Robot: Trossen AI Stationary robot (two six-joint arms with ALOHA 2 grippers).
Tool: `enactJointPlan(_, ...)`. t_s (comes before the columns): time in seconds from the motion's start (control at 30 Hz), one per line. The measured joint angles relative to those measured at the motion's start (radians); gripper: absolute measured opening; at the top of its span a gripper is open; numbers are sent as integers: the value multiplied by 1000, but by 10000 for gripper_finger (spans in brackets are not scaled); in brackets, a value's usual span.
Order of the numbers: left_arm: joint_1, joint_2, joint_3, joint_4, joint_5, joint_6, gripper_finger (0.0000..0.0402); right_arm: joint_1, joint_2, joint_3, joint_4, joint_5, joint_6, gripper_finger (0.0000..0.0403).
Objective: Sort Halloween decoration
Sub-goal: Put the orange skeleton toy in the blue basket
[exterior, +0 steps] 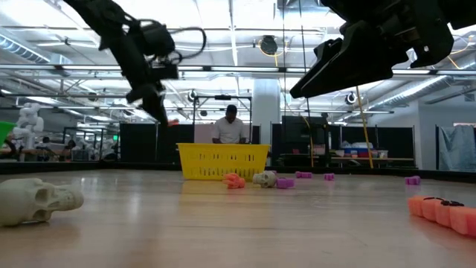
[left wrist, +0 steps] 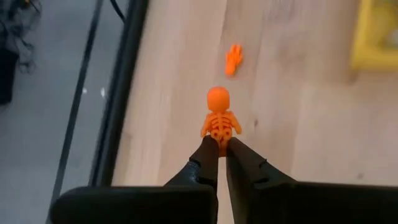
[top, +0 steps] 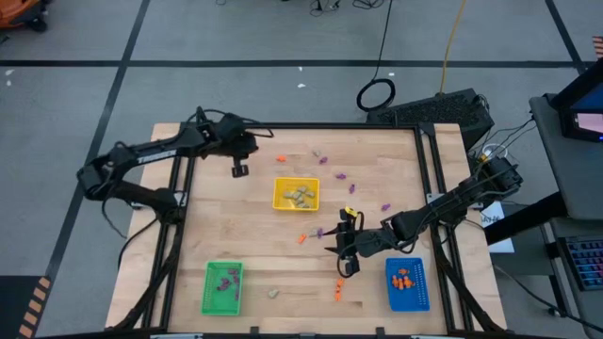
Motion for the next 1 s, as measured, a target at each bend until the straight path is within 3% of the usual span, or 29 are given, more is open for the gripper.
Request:
enactJointPlan(0.2,-59,-120,0,21,63,-93,11,0,0,0,10,2,10,169)
enactJointPlan(0.43,-137,-204,0,96,205,-200,11,0,0,0,75,0,-13,169)
enactJointPlan(0.77,-274,-205,0,221,406,-280,11,0,0,0,143,106,-76,169)
enactJointPlan(1.0,-391,-205,-1,313,419,-280,11,0,0,0,201,188,-114,169)
